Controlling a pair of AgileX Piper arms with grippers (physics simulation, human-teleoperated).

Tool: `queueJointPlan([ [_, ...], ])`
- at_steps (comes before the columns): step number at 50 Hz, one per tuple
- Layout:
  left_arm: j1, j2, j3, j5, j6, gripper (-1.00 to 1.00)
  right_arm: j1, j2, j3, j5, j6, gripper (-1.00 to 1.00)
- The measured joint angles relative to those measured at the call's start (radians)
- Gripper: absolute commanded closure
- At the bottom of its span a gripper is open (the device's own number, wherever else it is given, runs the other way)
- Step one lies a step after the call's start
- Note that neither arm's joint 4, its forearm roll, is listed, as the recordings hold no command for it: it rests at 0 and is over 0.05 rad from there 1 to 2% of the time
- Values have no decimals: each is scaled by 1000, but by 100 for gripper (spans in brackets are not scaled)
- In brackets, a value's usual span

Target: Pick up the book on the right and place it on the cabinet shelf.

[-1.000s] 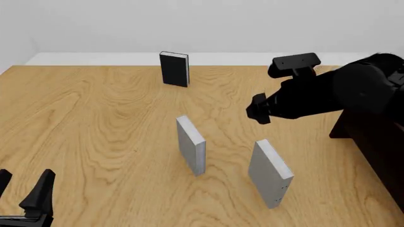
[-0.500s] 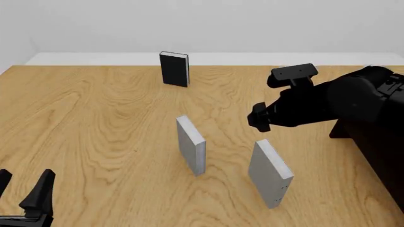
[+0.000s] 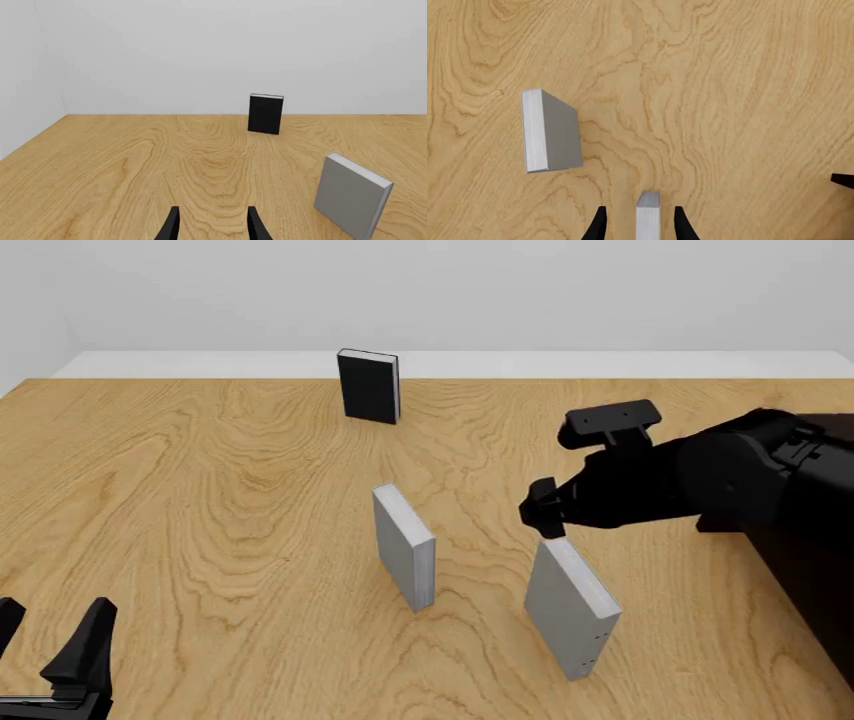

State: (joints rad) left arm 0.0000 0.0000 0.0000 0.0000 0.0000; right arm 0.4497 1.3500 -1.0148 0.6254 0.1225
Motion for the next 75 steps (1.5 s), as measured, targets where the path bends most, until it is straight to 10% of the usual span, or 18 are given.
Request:
queueJointPlan([
  [75,0,0,0,0,0,-100,20,25,164,-142,56,-100],
])
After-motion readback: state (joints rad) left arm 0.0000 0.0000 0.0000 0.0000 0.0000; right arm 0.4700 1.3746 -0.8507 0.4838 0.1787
